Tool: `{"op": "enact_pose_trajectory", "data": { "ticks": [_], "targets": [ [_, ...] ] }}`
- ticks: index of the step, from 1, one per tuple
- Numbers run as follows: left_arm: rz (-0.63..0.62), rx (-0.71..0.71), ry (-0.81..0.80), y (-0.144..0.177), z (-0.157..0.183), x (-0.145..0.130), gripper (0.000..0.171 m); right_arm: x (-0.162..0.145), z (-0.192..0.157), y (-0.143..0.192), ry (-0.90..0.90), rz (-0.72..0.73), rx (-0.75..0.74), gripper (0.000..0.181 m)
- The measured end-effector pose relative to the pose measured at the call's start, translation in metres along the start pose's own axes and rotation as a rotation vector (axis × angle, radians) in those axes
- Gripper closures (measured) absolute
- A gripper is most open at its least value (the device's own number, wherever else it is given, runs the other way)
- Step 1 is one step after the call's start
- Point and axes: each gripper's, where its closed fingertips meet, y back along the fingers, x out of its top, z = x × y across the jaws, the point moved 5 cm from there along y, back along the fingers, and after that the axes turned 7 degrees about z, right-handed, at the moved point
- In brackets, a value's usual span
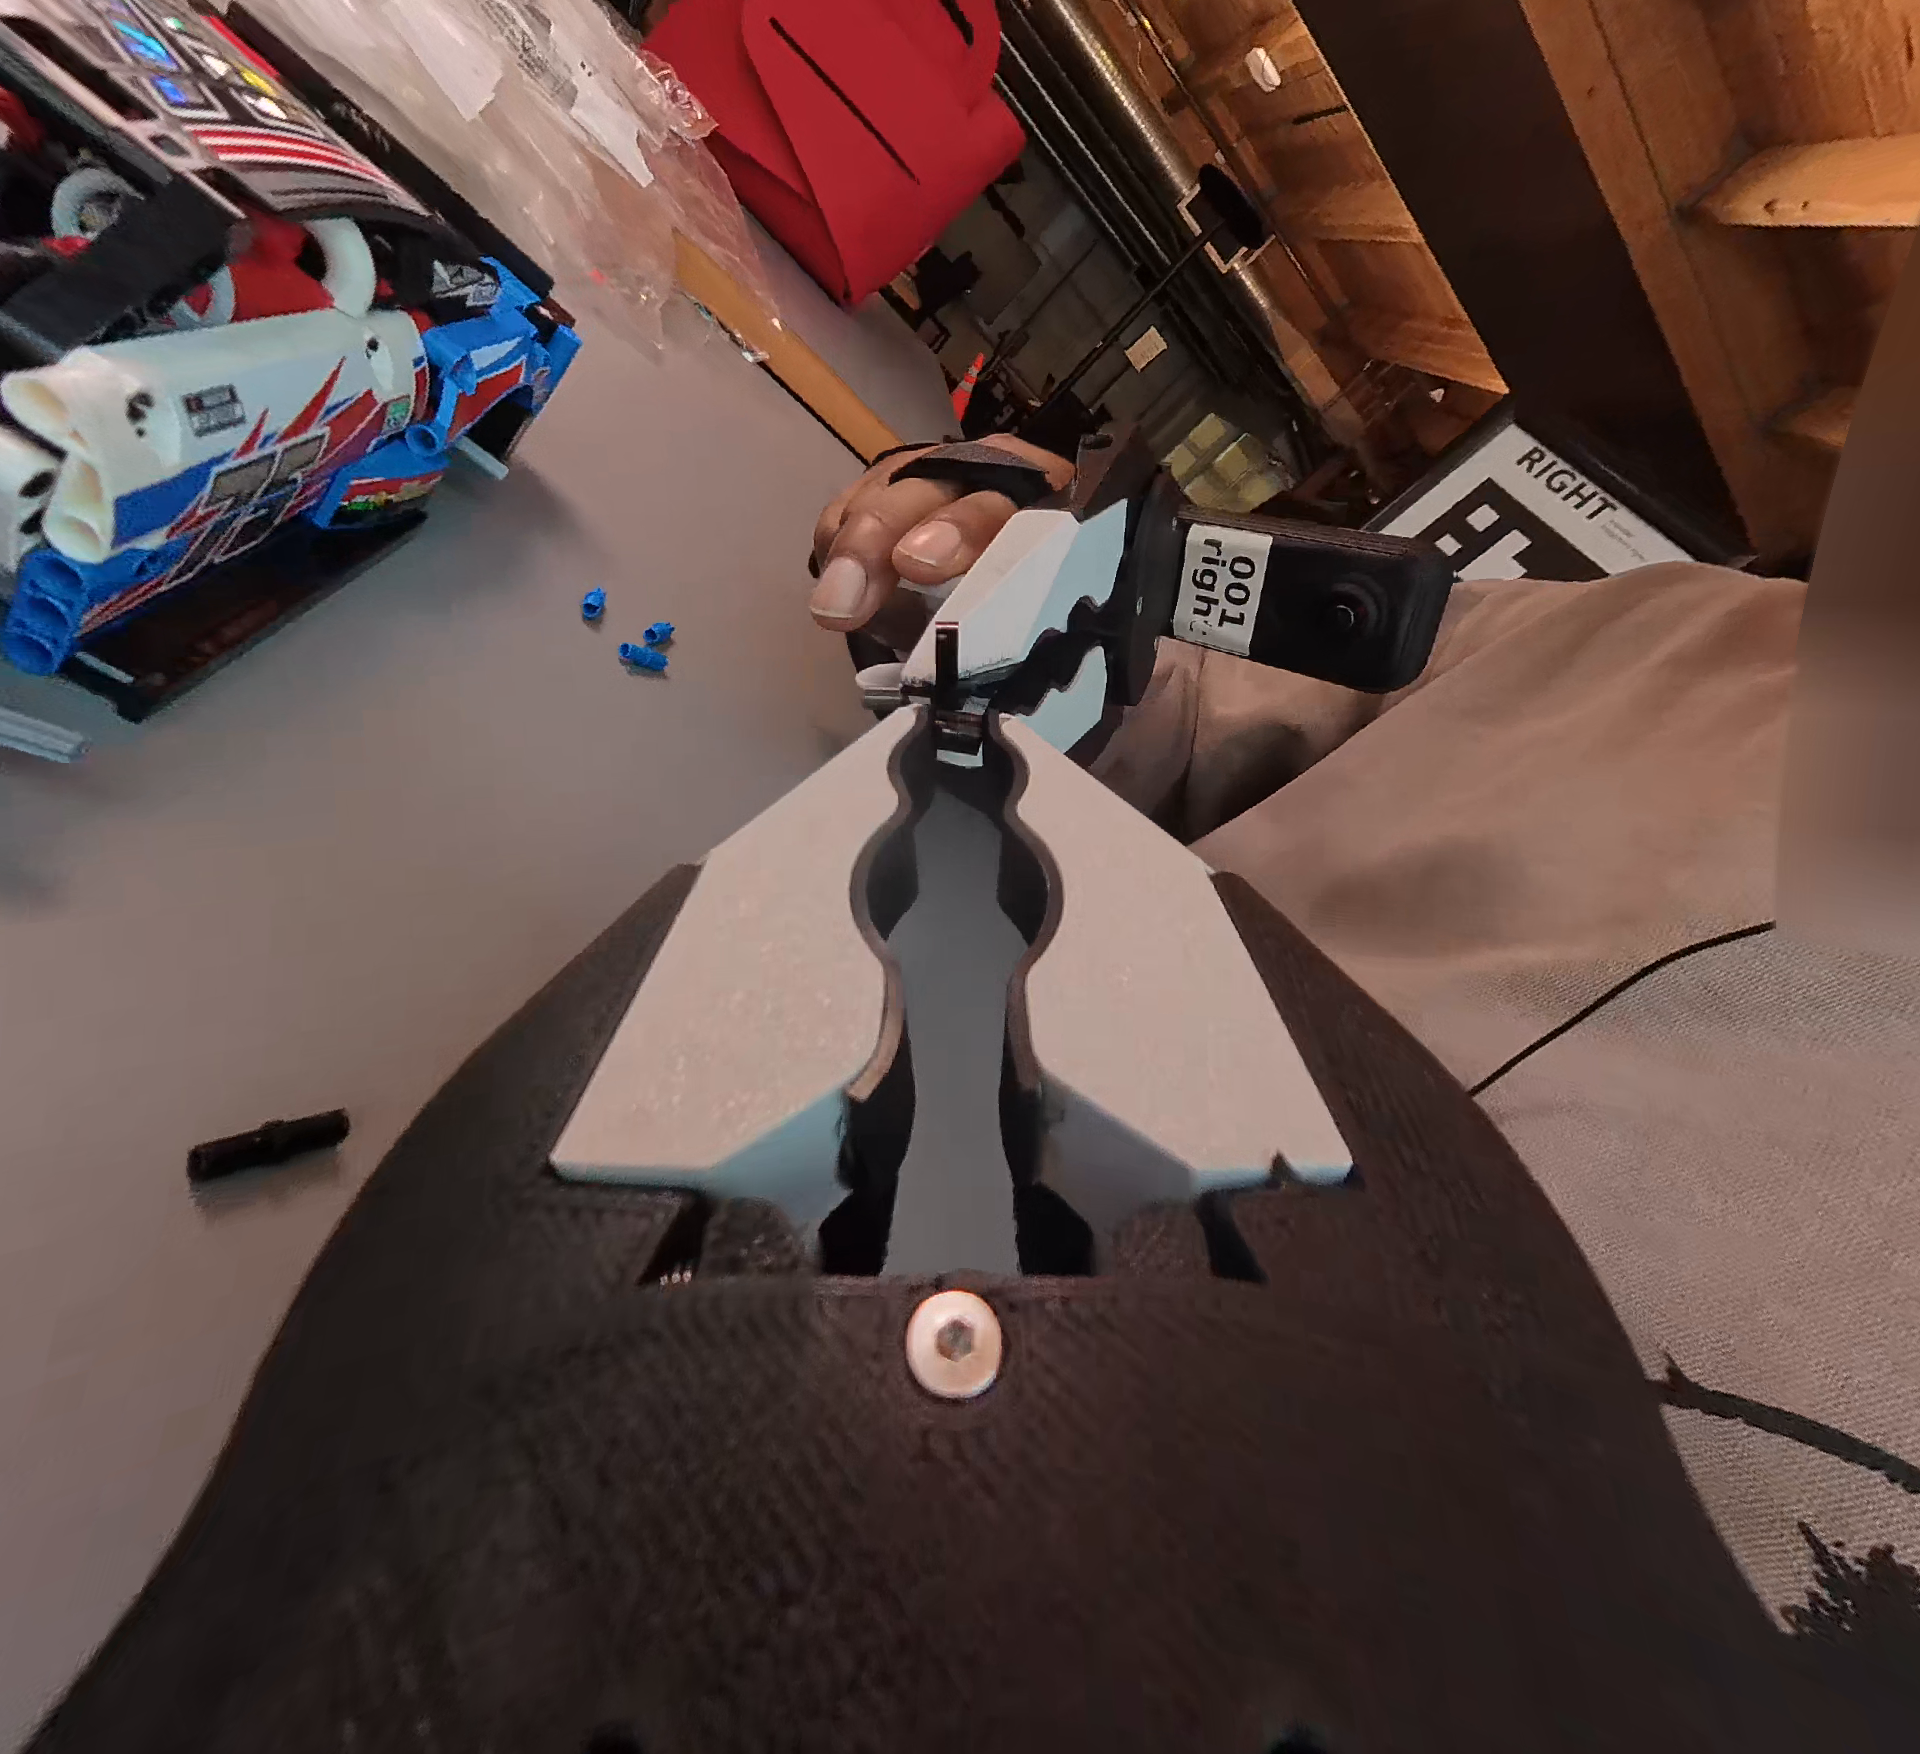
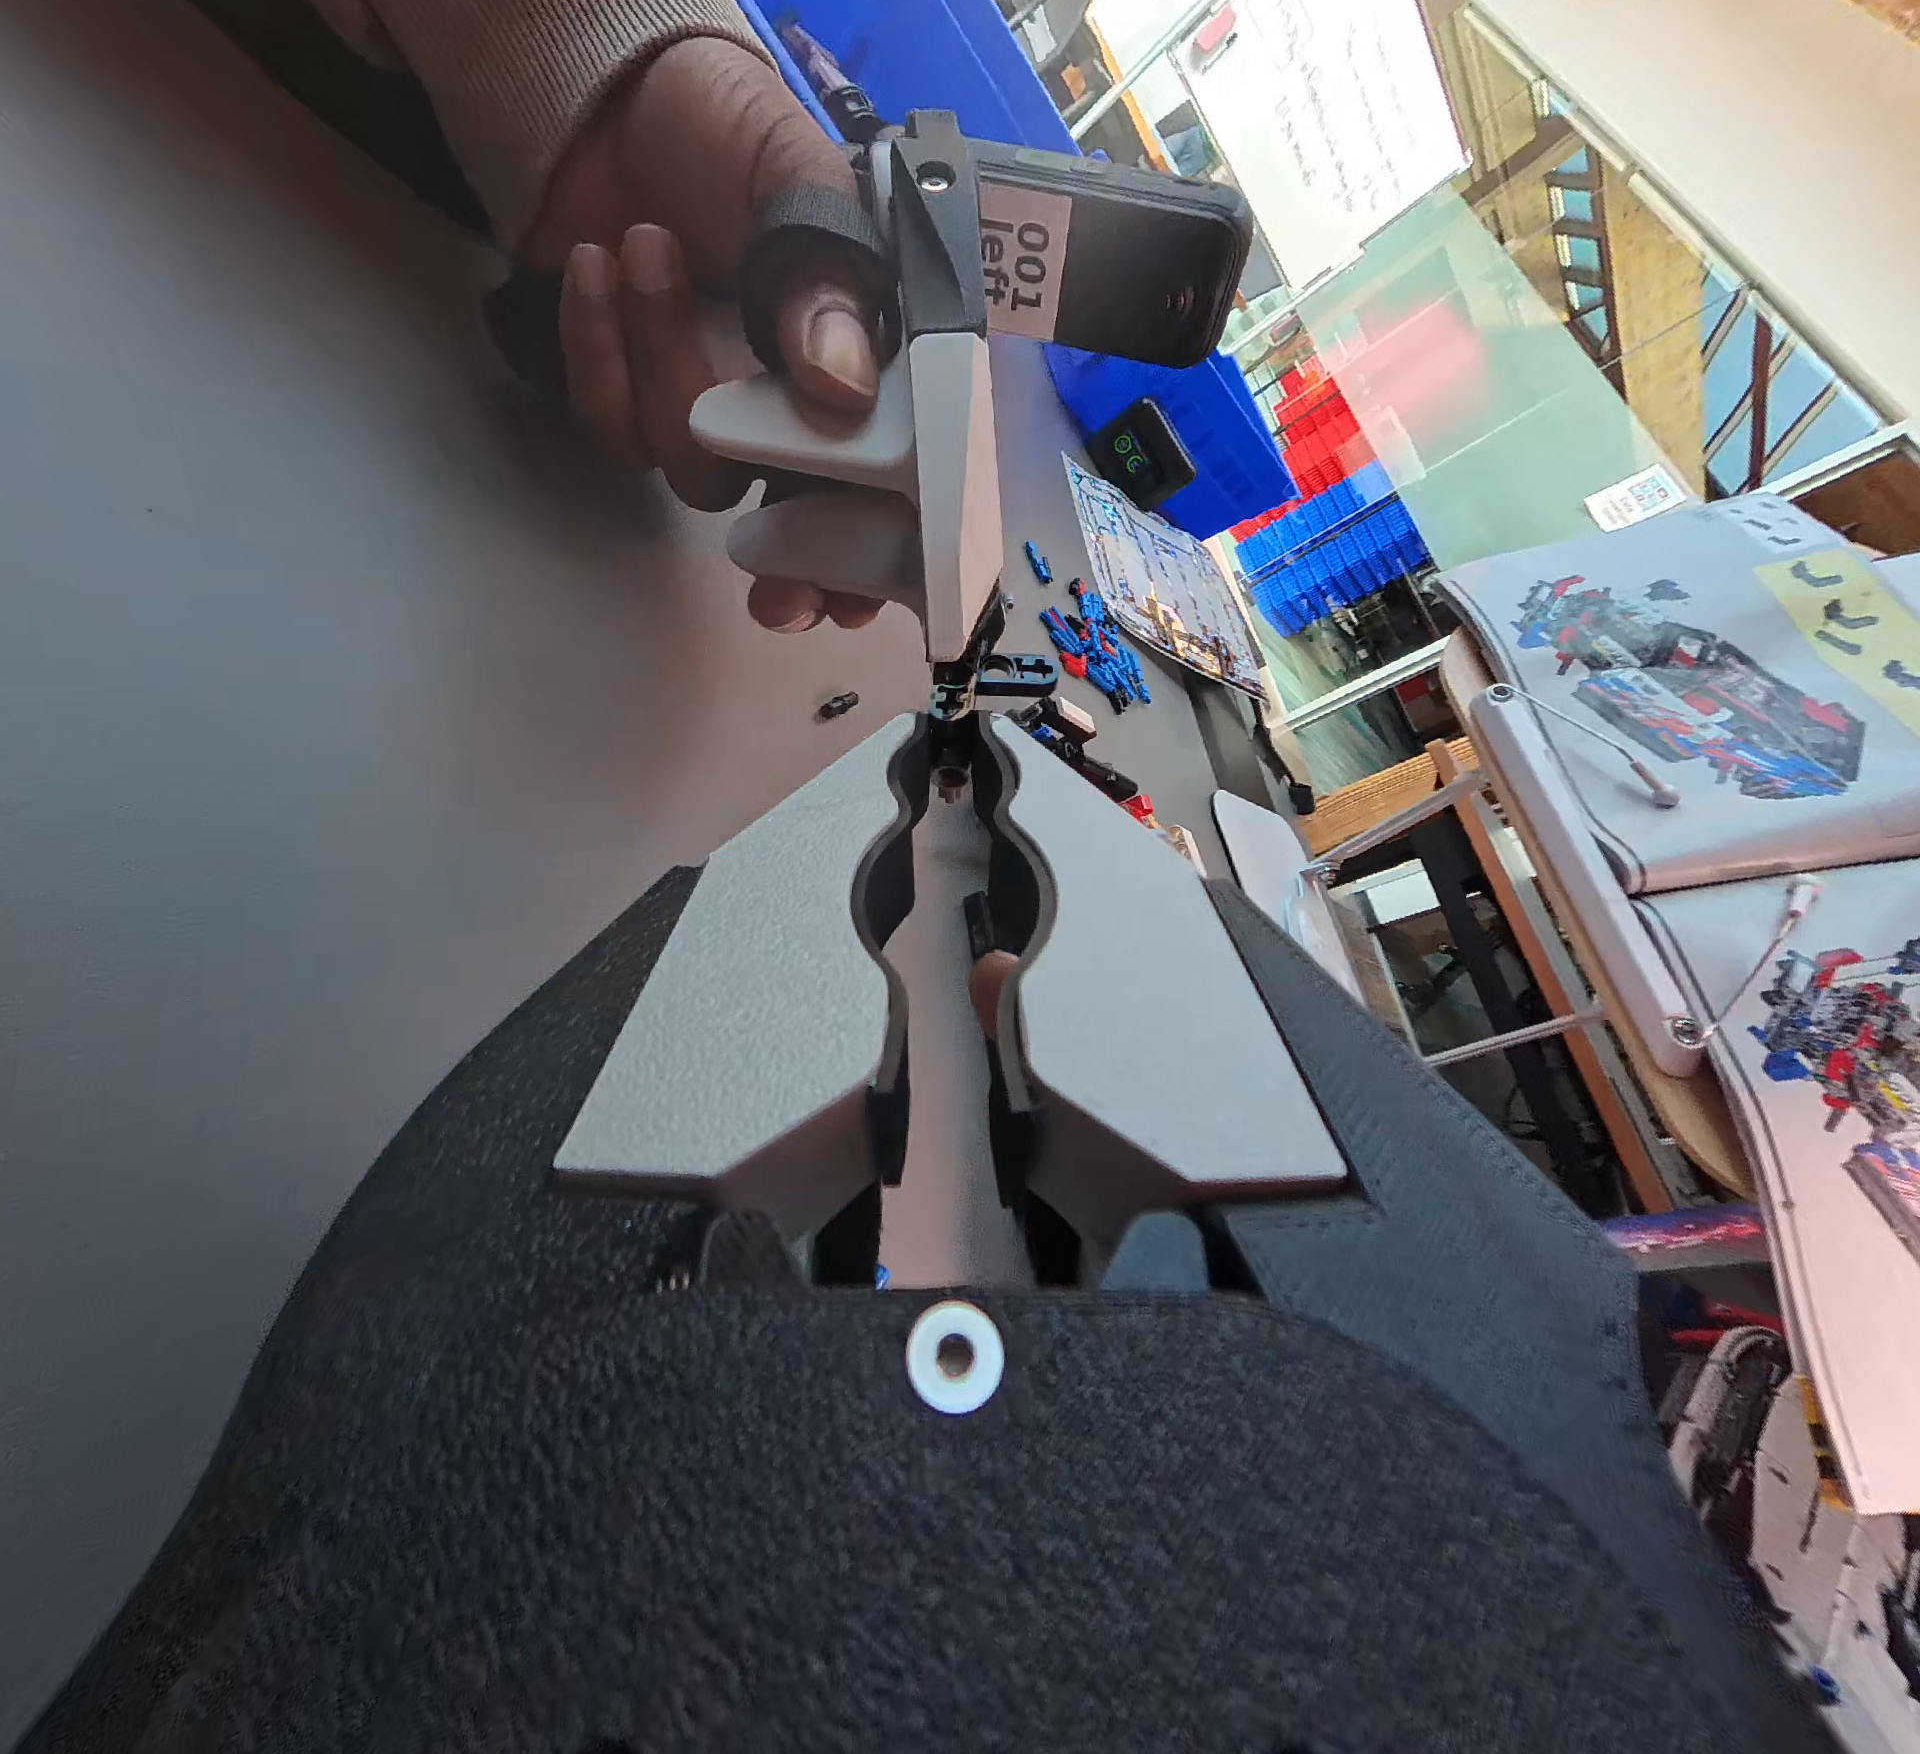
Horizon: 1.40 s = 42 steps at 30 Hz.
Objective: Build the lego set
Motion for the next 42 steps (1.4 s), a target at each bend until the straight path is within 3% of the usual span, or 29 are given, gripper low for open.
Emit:
{"op": "enact_pose_trajectory", "data": {
  "ticks": [4,8,14,18,20,33,42],
  "targets": [
    [0.017,0.003,-0.119,0.0,0.007,0.005,0.165,0.005,0.004,0.0,0.043,0.01,-0.051,0.176],
    [0.036,-0.016,-0.194,0.0,0.013,0.009,0.165,0.009,0.008,0.001,-0.069,0.063,-0.051,0.167],
    [0.016,-0.018,-0.443,0.0,0.026,0.009,0.165,0.009,0.017,0.008,-0.679,0.215,0.131,0.141],
    [0.002,-0.034,-0.573,-0.003,0.035,0.005,0.165,0.013,0.019,0.01,-0.863,0.285,0.212,0.146],
    [0.0,-0.036,-0.621,-0.003,0.038,0.004,0.165,0.015,0.018,0.01,-0.879,0.302,0.216,0.155],
    [0.053,-0.037,-0.835,-0.003,0.05,0.005,0.165,0.026,0.022,0.014,-0.766,0.36,0.17,0.157],
    [0.02,-0.013,-0.878,-0.002,0.047,0.003,0.165,0.025,0.021,0.014,-0.668,0.33,0.14,0.159]
  ]
}}
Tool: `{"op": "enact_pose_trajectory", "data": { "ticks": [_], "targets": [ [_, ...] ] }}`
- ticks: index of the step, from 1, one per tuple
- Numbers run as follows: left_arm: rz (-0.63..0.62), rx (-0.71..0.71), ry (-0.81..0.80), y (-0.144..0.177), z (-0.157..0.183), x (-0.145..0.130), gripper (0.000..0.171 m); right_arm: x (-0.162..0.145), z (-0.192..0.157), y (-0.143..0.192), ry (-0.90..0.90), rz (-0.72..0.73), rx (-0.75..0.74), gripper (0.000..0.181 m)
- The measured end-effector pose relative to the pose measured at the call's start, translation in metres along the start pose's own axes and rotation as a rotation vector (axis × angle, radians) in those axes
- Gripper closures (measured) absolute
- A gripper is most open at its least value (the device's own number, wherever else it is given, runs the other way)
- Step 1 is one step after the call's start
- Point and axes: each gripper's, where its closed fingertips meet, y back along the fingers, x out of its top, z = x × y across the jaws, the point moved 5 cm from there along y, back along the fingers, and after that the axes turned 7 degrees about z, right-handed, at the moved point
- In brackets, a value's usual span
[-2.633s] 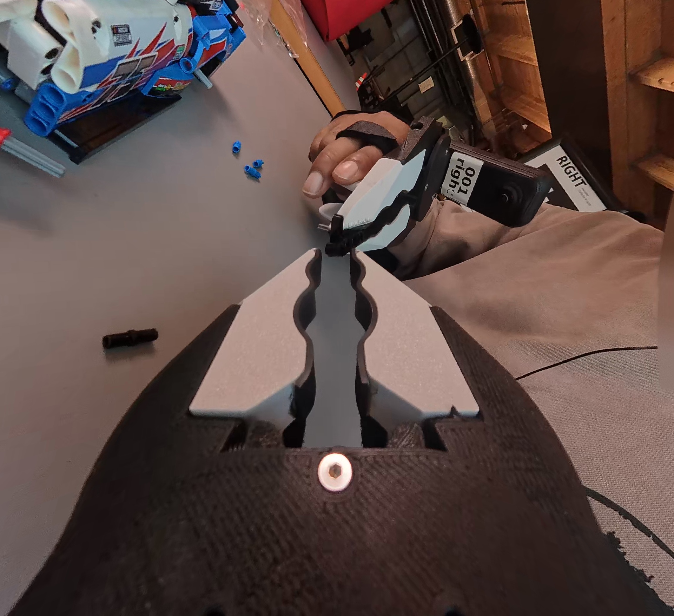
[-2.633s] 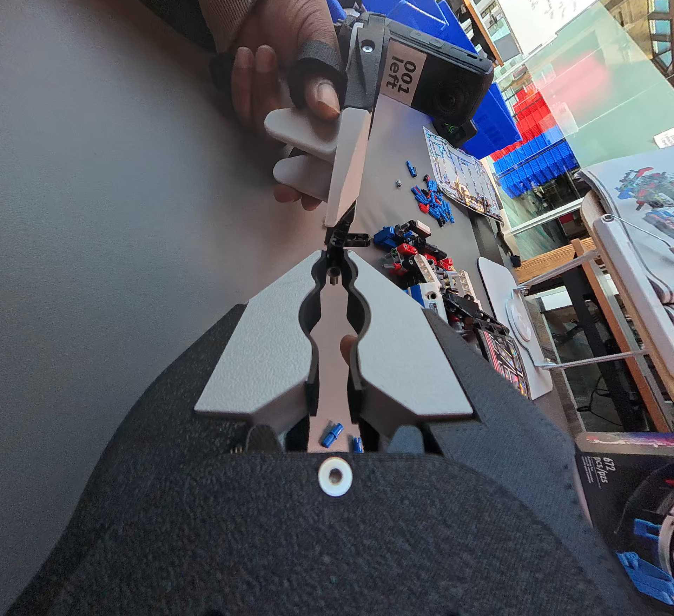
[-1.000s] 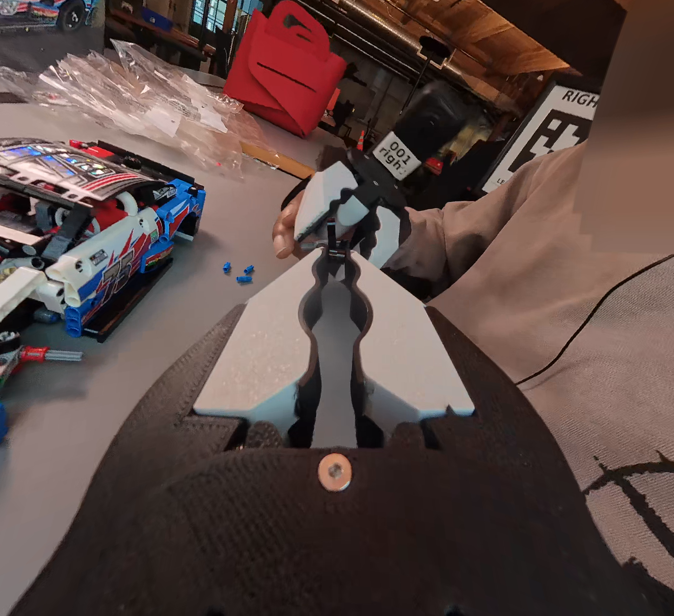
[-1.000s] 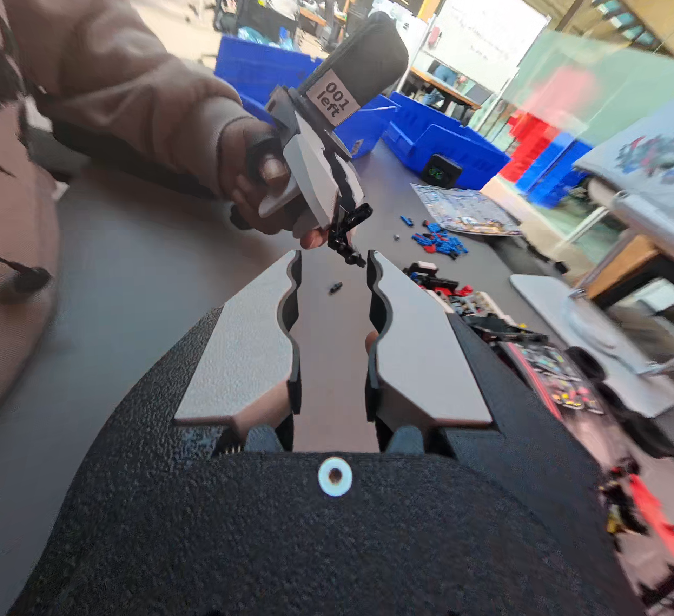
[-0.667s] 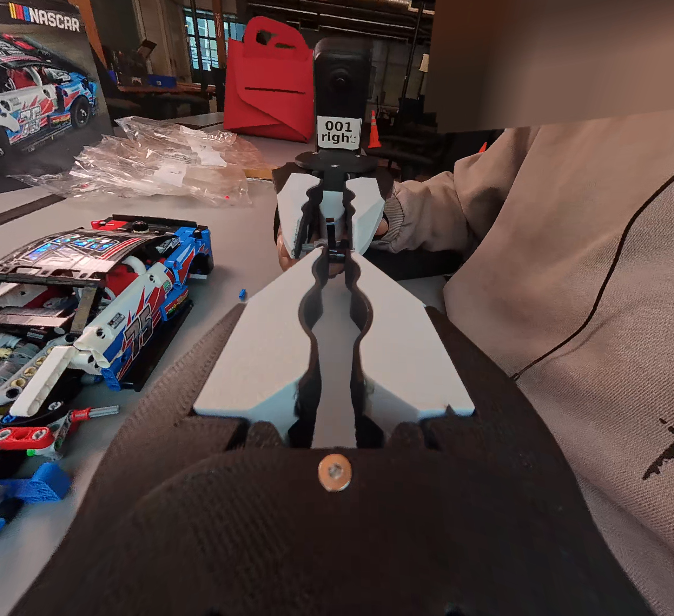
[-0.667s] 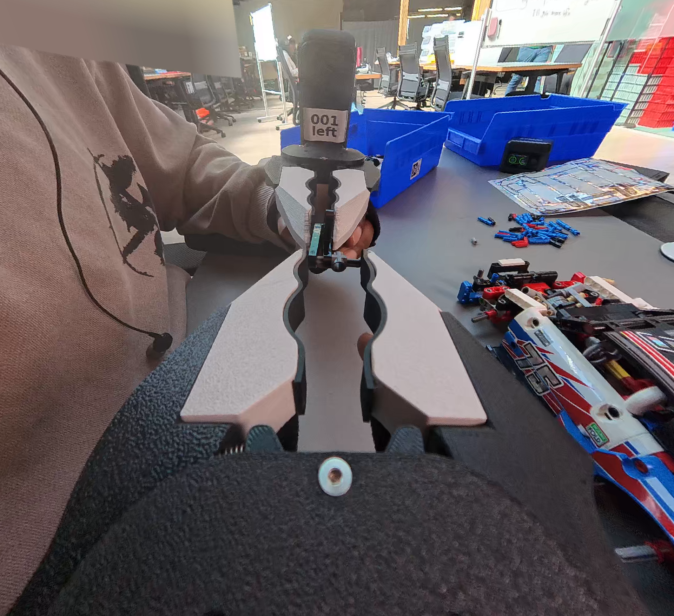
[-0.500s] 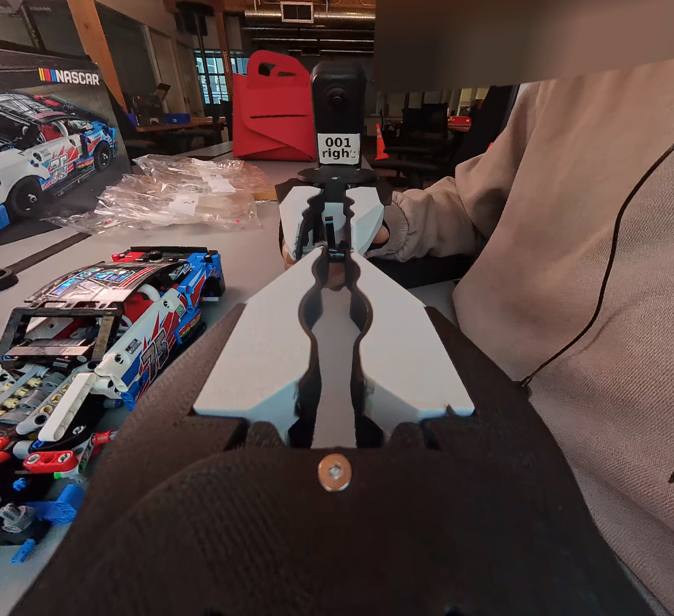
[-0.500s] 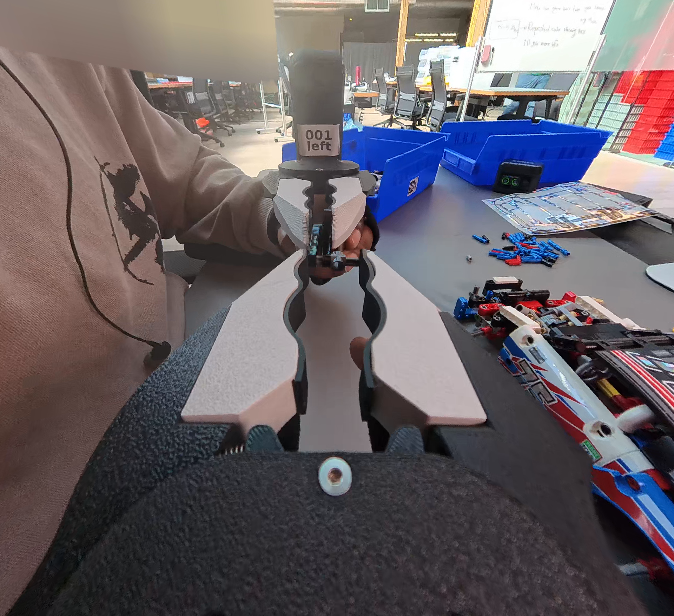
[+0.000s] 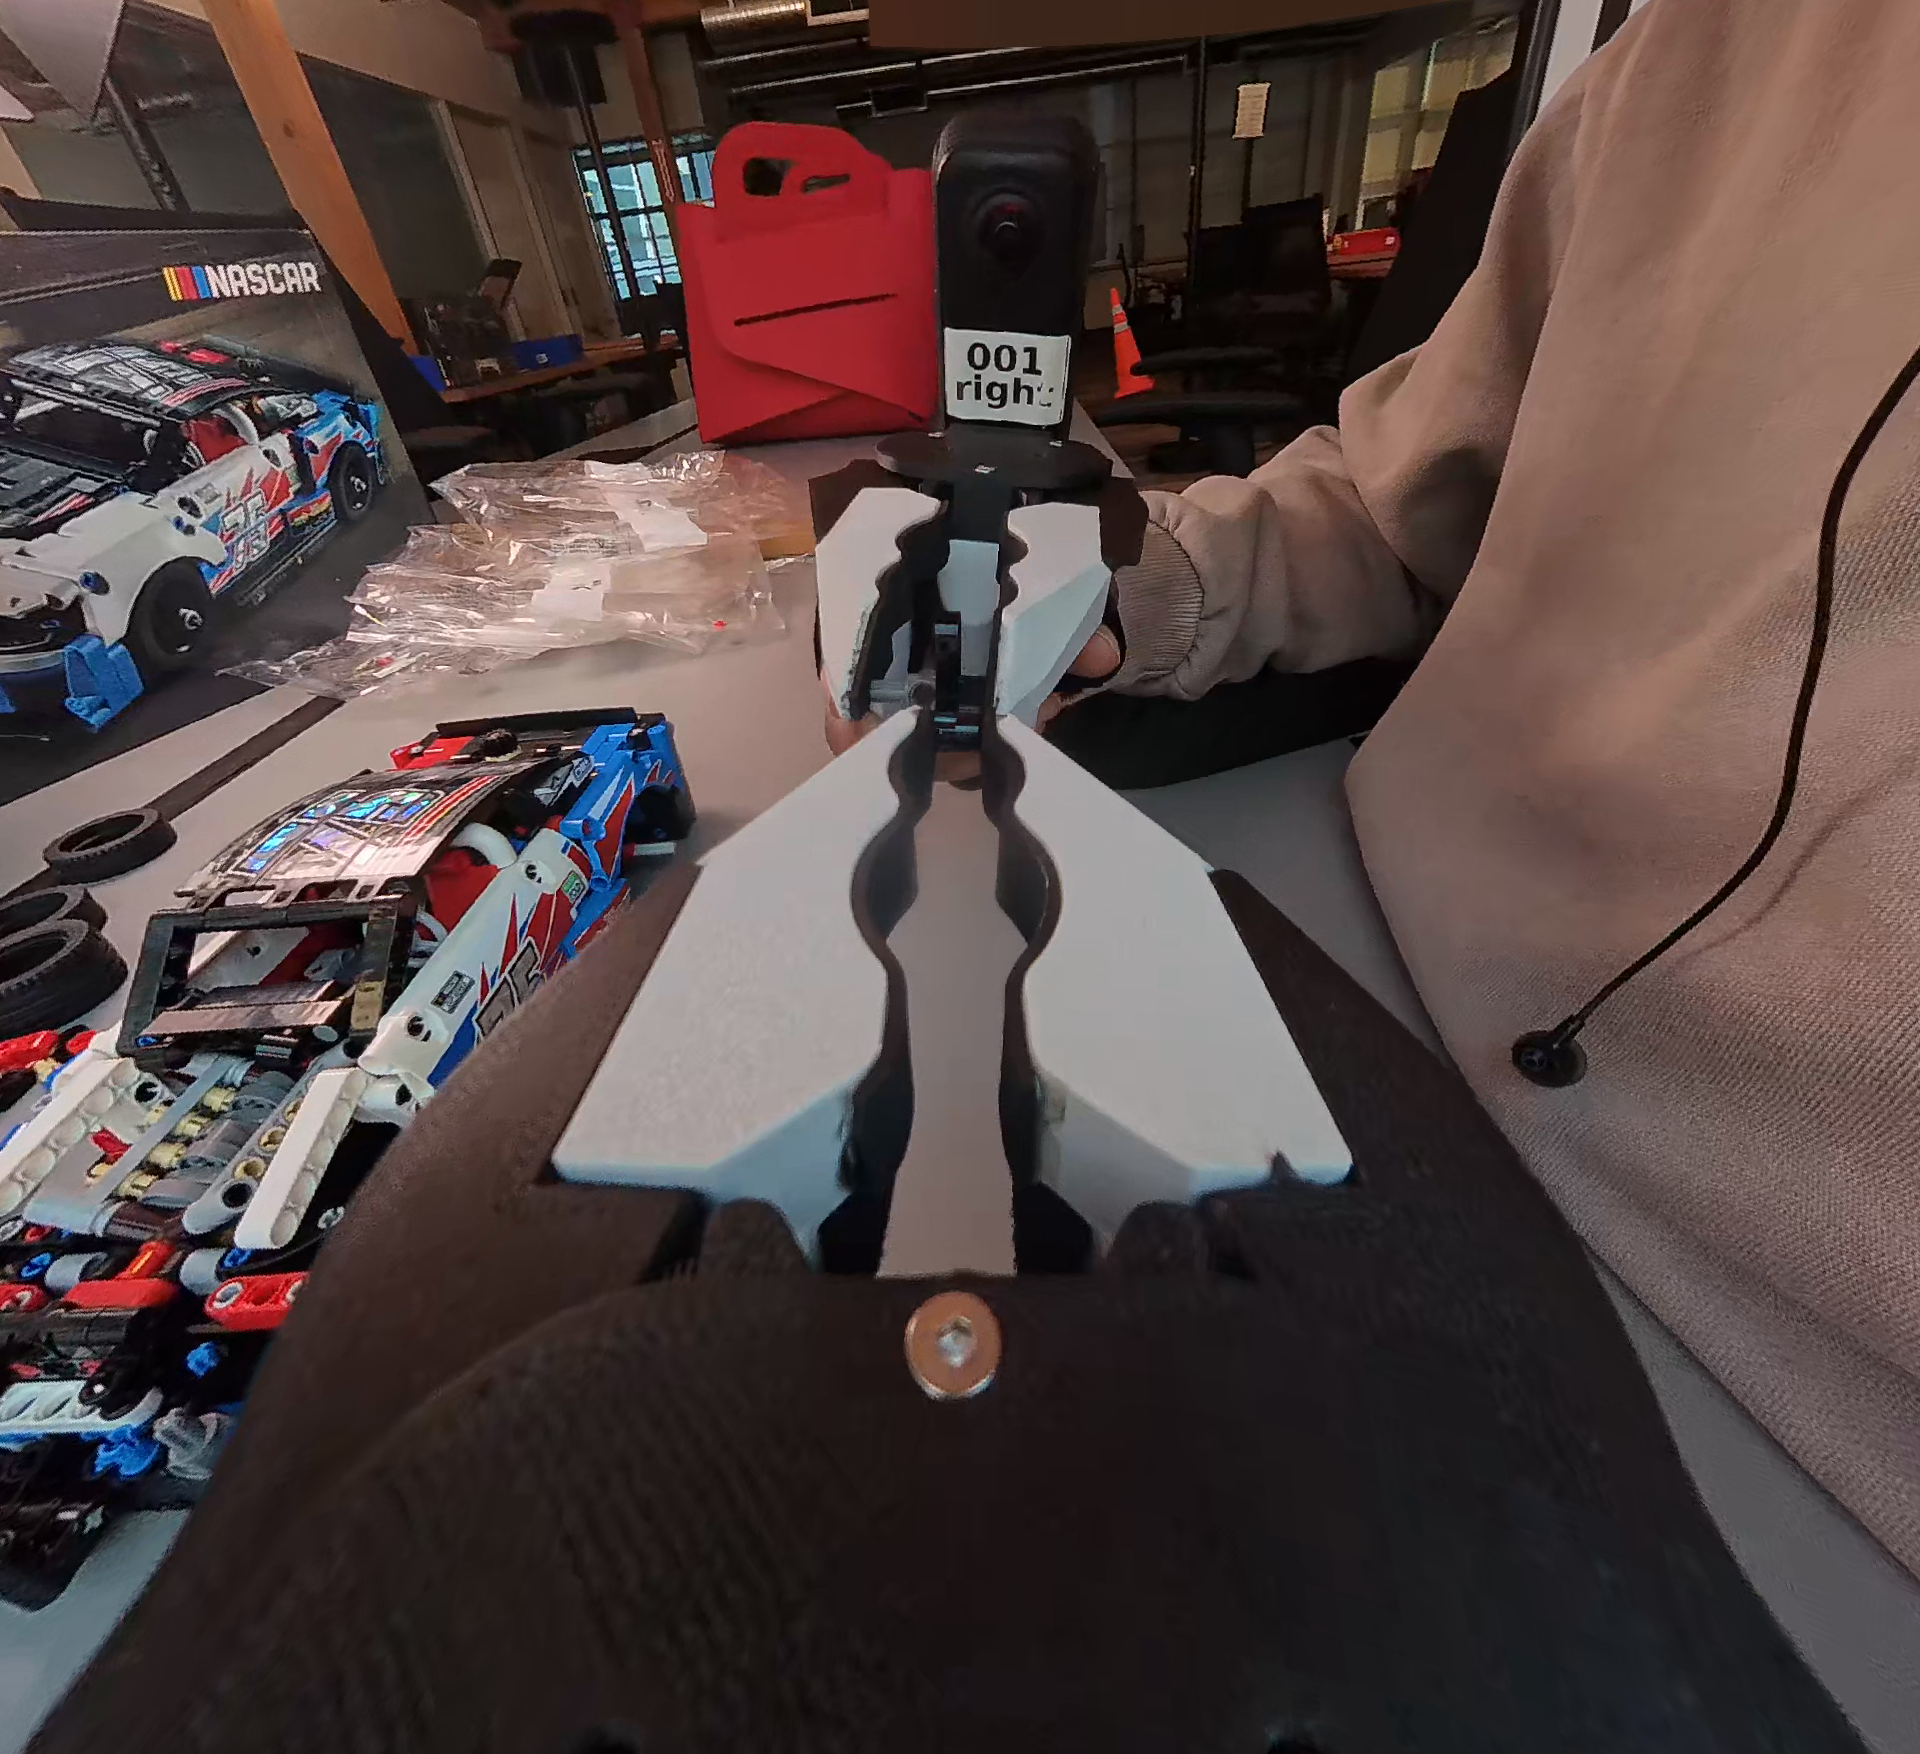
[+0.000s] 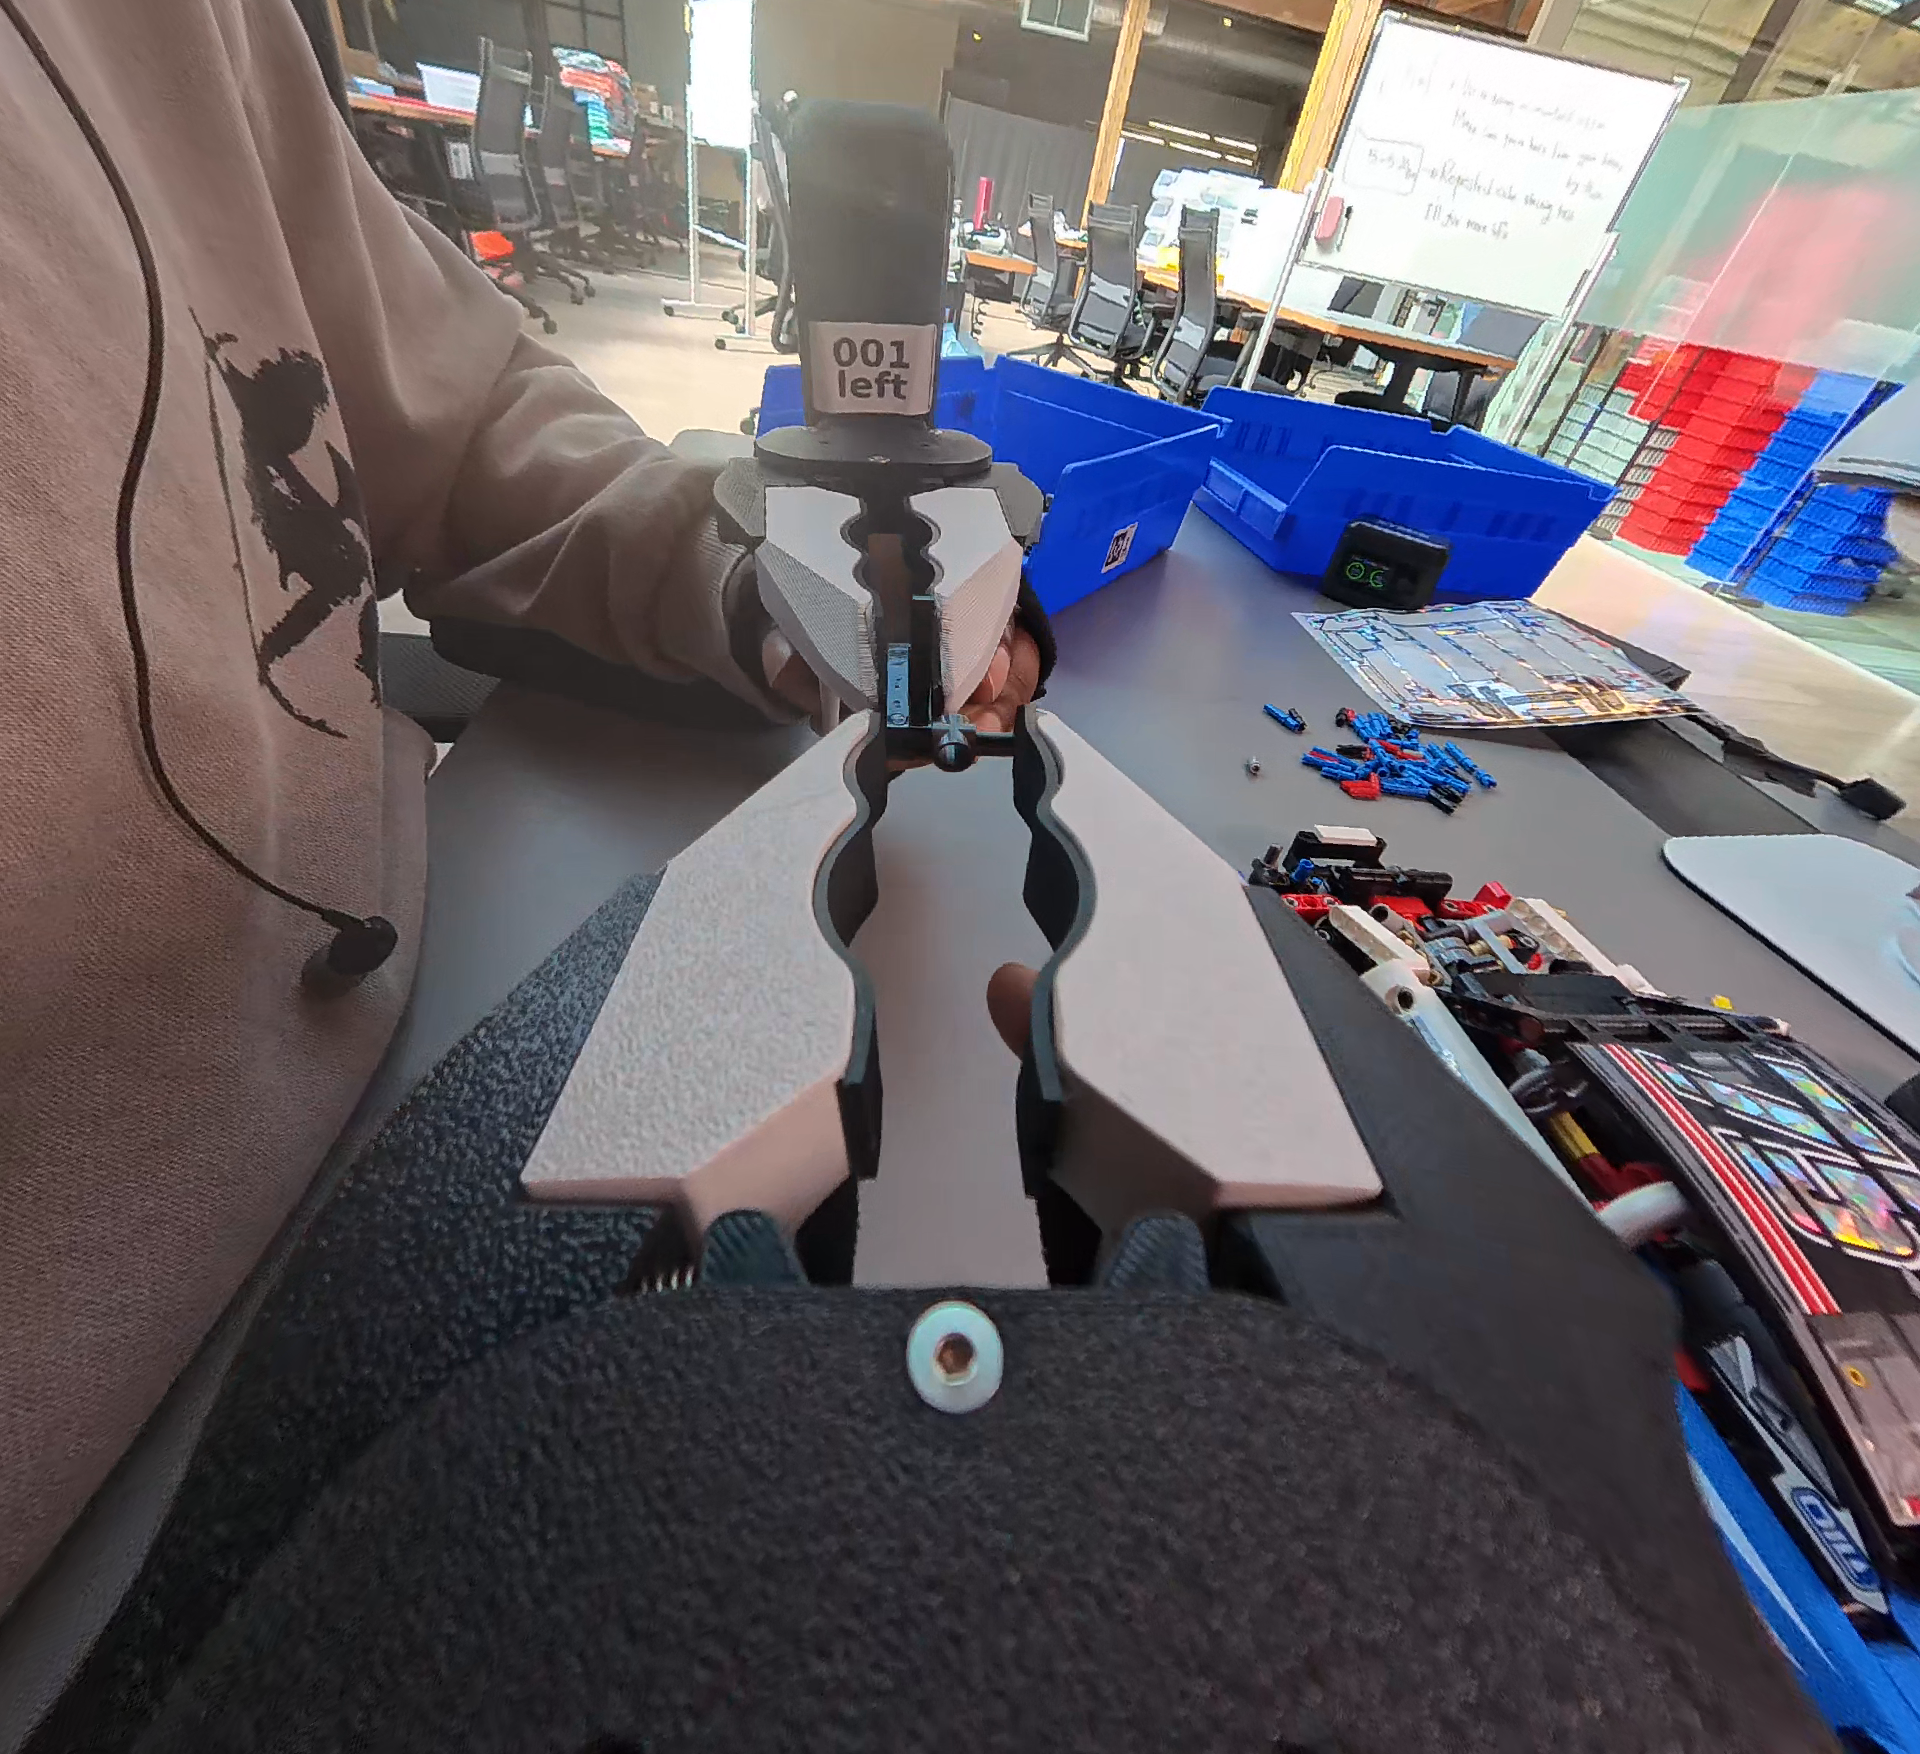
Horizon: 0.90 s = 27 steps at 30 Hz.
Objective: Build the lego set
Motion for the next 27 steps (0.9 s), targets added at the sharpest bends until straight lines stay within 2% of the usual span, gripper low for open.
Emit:
{"op": "enact_pose_trajectory", "data": {
  "ticks": [6,19,27],
  "targets": [
    [-0.023,0.0,0.027,0.0,-0.003,-0.005,0.165,-0.006,0.002,0.0,-0.043,-0.031,-0.004,0.158],
    [-0.009,-0.007,0.13,0.001,-0.006,-0.006,0.165,-0.009,0.006,0.002,-0.173,-0.008,0.021,0.159],
    [-0.086,0.01,0.18,0.002,-0.011,-0.018,0.165,-0.023,0.011,0.002,-0.293,-0.109,0.024,0.159]
  ]
}}
